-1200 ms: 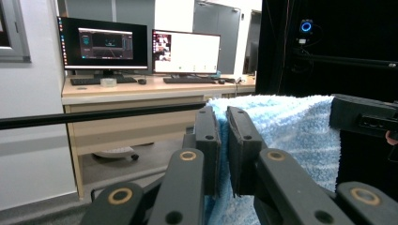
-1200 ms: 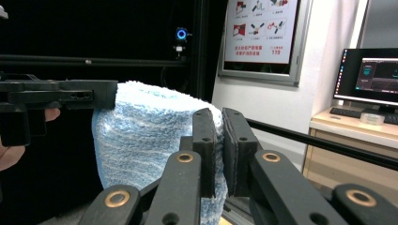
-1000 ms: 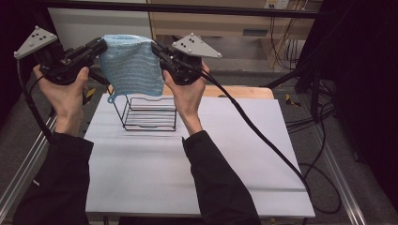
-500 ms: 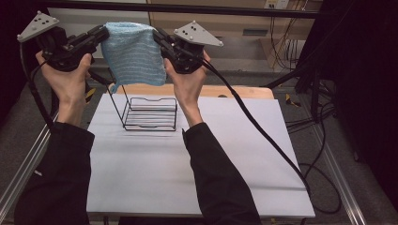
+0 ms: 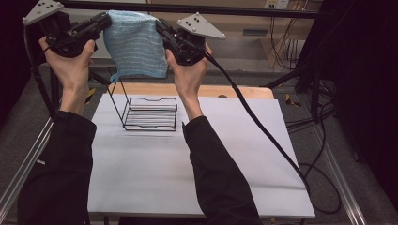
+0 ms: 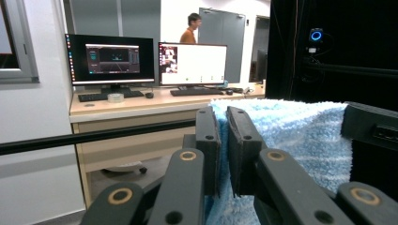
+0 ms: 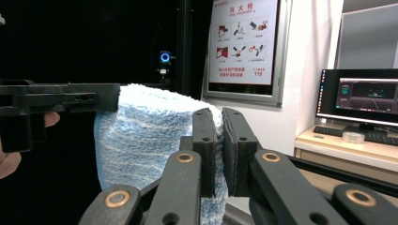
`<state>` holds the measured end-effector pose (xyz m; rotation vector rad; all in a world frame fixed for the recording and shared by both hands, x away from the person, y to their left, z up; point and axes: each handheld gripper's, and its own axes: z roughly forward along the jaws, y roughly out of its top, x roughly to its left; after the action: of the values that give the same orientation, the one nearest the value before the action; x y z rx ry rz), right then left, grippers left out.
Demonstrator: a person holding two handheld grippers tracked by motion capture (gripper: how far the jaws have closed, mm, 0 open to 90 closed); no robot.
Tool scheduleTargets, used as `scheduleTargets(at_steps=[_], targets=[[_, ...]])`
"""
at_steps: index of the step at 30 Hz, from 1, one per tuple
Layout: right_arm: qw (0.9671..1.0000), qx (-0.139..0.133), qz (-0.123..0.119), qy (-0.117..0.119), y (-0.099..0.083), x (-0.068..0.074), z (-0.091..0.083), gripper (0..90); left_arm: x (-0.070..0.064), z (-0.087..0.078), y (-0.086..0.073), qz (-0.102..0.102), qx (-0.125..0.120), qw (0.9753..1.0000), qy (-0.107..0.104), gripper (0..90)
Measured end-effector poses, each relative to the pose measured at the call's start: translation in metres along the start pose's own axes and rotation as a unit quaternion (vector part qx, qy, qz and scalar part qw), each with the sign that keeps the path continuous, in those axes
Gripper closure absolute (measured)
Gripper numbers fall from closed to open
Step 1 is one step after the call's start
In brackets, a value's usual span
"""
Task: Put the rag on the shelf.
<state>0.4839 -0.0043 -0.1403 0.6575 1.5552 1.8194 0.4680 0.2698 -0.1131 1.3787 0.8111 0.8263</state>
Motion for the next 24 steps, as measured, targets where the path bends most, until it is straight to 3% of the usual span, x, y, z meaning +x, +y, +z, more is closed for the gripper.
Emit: scheduleTargets(at_steps=[9,18,24], targets=[[0.9999,-0.008,0.003,-0.006,0.002,-0.004,0.007,85.0,0.006,0.013,0.004,-0.002,-0.005,1.0,-0.001,83.9],[0.9998,0.011,-0.006,-0.012,-0.009,-0.011,0.017,85.0,0.019,0.028,-0.004,0.003,-0.003,1.0,0.0,83.9],[1.0,-0.001,0.0,-0.007,-0.009,-0.012,0.019,85.0,0.021,0.031,0.0,0.005,-0.013,0.9999,-0.005,83.9]])
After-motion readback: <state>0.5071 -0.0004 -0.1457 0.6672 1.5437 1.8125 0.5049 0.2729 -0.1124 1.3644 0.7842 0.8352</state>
